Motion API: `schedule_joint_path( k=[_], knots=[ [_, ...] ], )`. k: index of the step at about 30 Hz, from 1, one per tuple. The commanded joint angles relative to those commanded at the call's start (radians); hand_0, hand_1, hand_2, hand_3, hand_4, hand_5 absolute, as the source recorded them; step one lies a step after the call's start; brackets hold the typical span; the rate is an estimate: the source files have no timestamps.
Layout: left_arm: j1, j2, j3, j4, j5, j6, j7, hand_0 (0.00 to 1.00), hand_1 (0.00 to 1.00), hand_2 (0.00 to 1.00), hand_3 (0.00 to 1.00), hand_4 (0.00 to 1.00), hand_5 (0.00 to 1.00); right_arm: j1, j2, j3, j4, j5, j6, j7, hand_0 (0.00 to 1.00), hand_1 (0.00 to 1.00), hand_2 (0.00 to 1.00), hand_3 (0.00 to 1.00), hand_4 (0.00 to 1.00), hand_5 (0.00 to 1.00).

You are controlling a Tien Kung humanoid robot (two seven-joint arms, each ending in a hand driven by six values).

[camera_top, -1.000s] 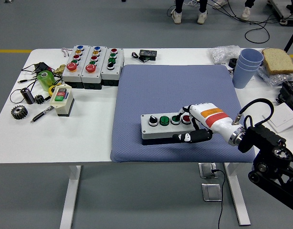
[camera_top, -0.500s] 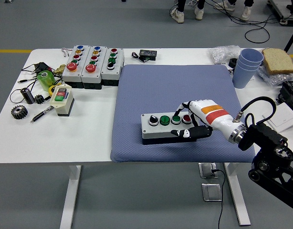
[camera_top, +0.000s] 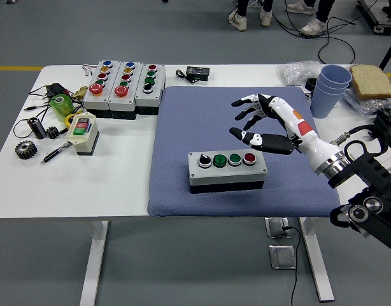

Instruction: Pick up the button,place it on the desk,press the button,press the button

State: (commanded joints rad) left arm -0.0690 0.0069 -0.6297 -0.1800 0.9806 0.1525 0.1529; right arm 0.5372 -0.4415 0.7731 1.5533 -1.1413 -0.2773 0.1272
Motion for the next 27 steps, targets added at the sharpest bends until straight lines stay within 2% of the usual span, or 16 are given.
schedule_joint_path(
  k=[2,3,8,9,14,15,17,23,26,27],
  knots=[
    [0.000,0.000,0.001,0.000,-0.001,0.000,0.000,0.621,0.656,0.672,0.590,0.335,0.637,-0.013,0.000,0.031,0.018,0.085,0.020,0.000,0.663,0.616,0.649,0.697,0.798,0.372],
    [0.001,0.000,0.002,0.000,-0.002,0.000,0.000,0.621,0.656,0.672,0.591,0.335,0.637,-0.019,0.000,0.045,0.025,0.130,0.027,-0.002,0.699,0.644,0.676,0.694,0.778,0.340],
    [-0.001,0.000,0.007,0.000,-0.004,0.000,0.000,0.621,0.656,0.672,0.591,0.335,0.637,-0.047,0.001,0.097,0.070,0.338,0.057,-0.002,0.699,0.644,0.676,0.694,0.778,0.340],
    [-0.002,0.000,0.008,0.000,-0.006,0.000,-0.001,0.620,0.656,0.673,0.590,0.335,0.638,-0.056,0.003,0.110,0.085,0.377,0.062,0.004,0.685,0.623,0.643,0.734,0.770,0.318],
    [-0.003,0.000,0.010,0.000,-0.011,0.000,-0.002,0.620,0.656,0.673,0.590,0.335,0.638,-0.116,0.022,0.199,0.182,0.592,0.107,0.011,0.685,0.623,0.643,0.734,0.770,0.318],
    [-0.003,-0.001,0.008,0.000,-0.009,0.000,-0.002,0.621,0.656,0.673,0.590,0.336,0.639,-0.126,0.025,0.210,0.199,0.631,0.116,0.009,0.669,0.623,0.673,0.681,0.784,0.284],
    [-0.004,-0.001,0.005,0.000,-0.004,0.000,-0.001,0.621,0.656,0.673,0.590,0.336,0.639,-0.143,0.029,0.228,0.226,0.709,0.138,0.001,0.669,0.623,0.673,0.681,0.784,0.284],
    [-0.003,-0.003,0.005,0.000,-0.002,0.000,0.000,0.621,0.657,0.673,0.589,0.335,0.641,-0.176,0.038,0.244,0.226,0.956,0.185,0.010,0.664,0.622,0.658,0.646,0.781,0.267],
    [-0.004,-0.005,0.013,0.000,-0.008,0.001,-0.002,0.621,0.657,0.673,0.589,0.335,0.641,-0.185,0.042,0.245,0.226,1.008,0.215,0.037,0.664,0.622,0.658,0.646,0.781,0.267],
    [-0.004,-0.005,0.014,0.000,-0.009,0.001,-0.002,0.621,0.656,0.674,0.590,0.335,0.642,-0.186,0.042,0.245,0.226,1.012,0.218,0.040,0.669,0.621,0.651,0.680,0.784,0.255]
  ],
)
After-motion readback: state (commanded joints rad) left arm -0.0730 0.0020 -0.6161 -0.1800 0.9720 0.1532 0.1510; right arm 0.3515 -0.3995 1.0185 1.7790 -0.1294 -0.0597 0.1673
